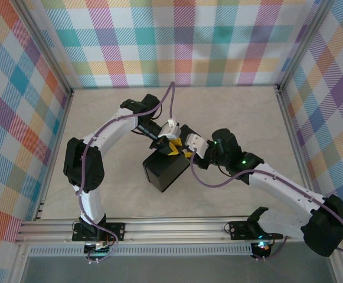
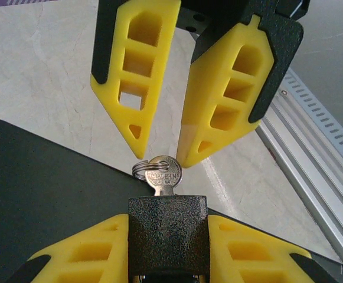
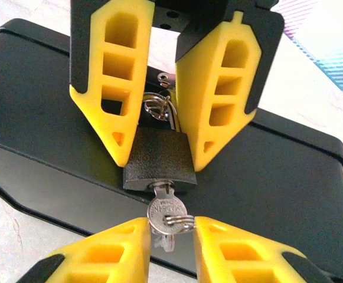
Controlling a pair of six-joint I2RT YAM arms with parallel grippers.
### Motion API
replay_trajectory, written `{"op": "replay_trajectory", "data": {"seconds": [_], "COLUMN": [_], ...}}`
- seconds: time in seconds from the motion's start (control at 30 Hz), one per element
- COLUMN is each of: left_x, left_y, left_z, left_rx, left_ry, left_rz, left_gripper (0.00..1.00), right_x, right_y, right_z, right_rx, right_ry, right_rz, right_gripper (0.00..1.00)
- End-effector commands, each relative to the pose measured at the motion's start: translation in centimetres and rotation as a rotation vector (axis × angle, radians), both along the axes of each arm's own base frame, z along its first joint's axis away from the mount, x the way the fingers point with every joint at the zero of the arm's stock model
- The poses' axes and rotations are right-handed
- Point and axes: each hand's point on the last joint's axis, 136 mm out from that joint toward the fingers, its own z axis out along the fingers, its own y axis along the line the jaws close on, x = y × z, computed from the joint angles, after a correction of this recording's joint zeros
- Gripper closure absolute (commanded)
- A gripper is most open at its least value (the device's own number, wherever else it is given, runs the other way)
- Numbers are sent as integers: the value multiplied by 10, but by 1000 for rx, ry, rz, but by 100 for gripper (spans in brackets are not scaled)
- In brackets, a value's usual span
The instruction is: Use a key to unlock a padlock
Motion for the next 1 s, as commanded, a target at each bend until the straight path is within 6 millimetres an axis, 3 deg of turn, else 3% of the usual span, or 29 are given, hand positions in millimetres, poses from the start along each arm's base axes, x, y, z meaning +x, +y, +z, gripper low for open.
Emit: {"op": "replay_trajectory", "data": {"seconds": [0.0,0.63,0.77,0.97], "left_x": [-1,-11,-13,-12], "left_y": [6,0,-3,-6], "left_z": [-13,-10,-11,-10], "left_rx": [40,33,35,26], "left_ry": [29,41,38,30], "left_rz": [-7,-46,-57,-53], "left_gripper": [81,82,82,82], "right_x": [5,6,-1,-13], "right_y": [9,18,22,26], "right_z": [13,20,21,22], "right_rx": [2,16,31,99], "right_ry": [-50,-46,34,197], "right_rz": [30,56,72,53], "right_gripper": [77,85,92,95]}}
